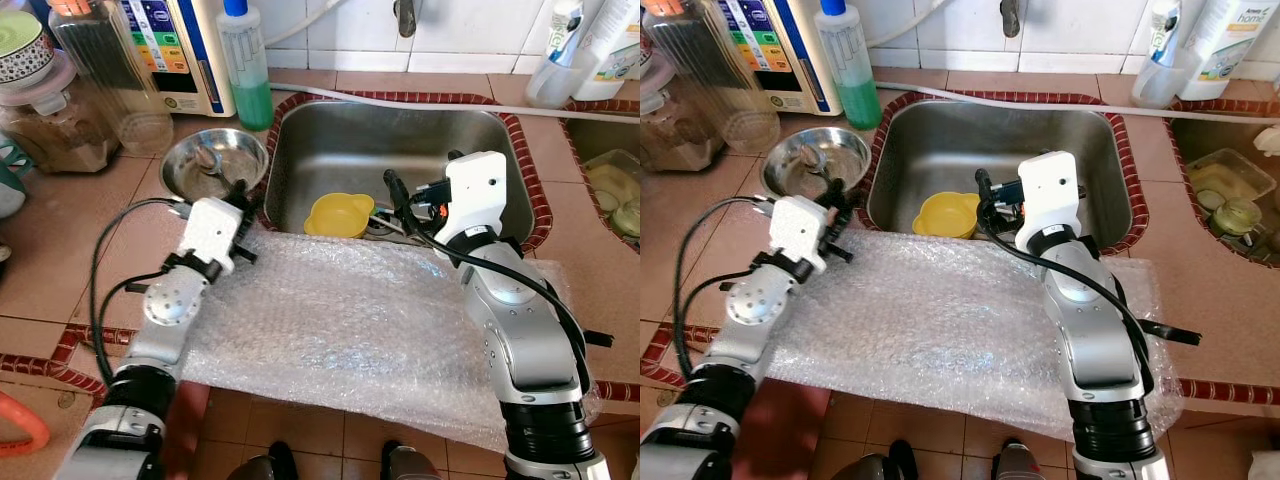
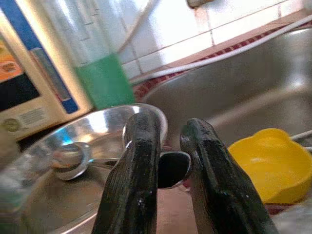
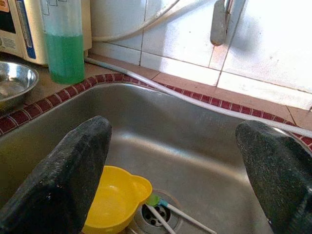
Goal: Kitchen organization
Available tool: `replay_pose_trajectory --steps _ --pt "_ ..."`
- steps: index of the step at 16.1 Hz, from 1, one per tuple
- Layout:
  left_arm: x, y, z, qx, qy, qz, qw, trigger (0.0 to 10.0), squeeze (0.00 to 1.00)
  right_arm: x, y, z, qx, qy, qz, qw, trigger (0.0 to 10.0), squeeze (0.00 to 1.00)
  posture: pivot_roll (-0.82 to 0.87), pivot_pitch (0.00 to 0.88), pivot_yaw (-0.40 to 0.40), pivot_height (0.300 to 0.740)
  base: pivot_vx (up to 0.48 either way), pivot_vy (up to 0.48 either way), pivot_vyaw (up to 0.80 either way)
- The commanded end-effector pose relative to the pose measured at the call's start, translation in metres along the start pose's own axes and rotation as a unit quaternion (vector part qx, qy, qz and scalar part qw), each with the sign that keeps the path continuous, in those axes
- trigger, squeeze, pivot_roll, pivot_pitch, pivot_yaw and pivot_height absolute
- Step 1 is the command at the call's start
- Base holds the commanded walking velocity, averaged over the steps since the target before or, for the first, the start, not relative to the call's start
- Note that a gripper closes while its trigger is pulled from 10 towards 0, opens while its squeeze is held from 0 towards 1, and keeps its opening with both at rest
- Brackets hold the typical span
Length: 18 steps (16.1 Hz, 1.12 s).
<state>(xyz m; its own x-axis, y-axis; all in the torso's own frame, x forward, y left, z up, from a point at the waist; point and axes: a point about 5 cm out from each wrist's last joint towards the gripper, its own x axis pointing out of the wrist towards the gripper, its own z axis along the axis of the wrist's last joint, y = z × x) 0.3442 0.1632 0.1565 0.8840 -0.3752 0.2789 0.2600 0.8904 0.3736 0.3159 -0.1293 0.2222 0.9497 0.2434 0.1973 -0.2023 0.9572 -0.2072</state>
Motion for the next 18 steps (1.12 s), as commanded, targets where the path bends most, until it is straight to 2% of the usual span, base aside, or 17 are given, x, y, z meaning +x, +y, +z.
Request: replay_pose_trajectory --steps 1,4,7,8,13,16,18 --pt "-0.005 0.006 0.001 0.011 0.0 0.008 1.0 0.0 0.0 0.001 0.002 0.0 0.004 -0.001 0.001 1.0 10.0 0.0 -0.27 0.244 0.086 0.74 0.0 0.0 0.0" --pt "-0.011 0.013 0.004 0.021 -0.005 0.017 1.0 0.0 0.0 0.003 0.007 0.0 0.021 -0.006 0.018 1.0 10.0 0.0 -0.25 0.24 0.084 0.74 0.0 0.0 0.0" --pt "-0.015 0.014 0.004 0.023 -0.005 0.019 1.0 0.0 0.0 0.003 0.017 0.004 0.046 -0.012 0.064 0.997 10.0 0.0 -0.25 0.242 0.079 0.74 0.0 0.0 0.0" --pt "-0.018 0.014 0.004 0.026 -0.004 0.02 0.999 0.0 0.0 0.0 0.025 0.003 0.056 -0.011 0.093 0.994 10.0 0.0 -0.24 0.241 0.077 0.74 0.0 0.0 0.0" --pt "-0.021 0.017 0.008 0.034 -0.008 0.021 0.999 0.0 0.0 -0.001 0.033 0.001 0.059 -0.006 0.121 0.991 10.0 0.0 -0.24 0.231 0.077 0.74 0.0 0.0 0.0" --pt "-0.023 0.026 0.017 0.049 -0.023 0.036 0.998 0.0 0.0 0.0 0.035 0.001 0.06 -0.01 0.126 0.99 10.0 0.0 -0.23 0.223 0.081 0.74 0.0 0.0 0.0" --pt "-0.023 0.032 0.033 0.055 -0.044 0.043 0.997 0.0 0.0 0.002 0.034 0.001 0.06 -0.012 0.128 0.99 10.0 0.0 -0.22 0.217 0.087 0.74 0.0 0.0 0.0"
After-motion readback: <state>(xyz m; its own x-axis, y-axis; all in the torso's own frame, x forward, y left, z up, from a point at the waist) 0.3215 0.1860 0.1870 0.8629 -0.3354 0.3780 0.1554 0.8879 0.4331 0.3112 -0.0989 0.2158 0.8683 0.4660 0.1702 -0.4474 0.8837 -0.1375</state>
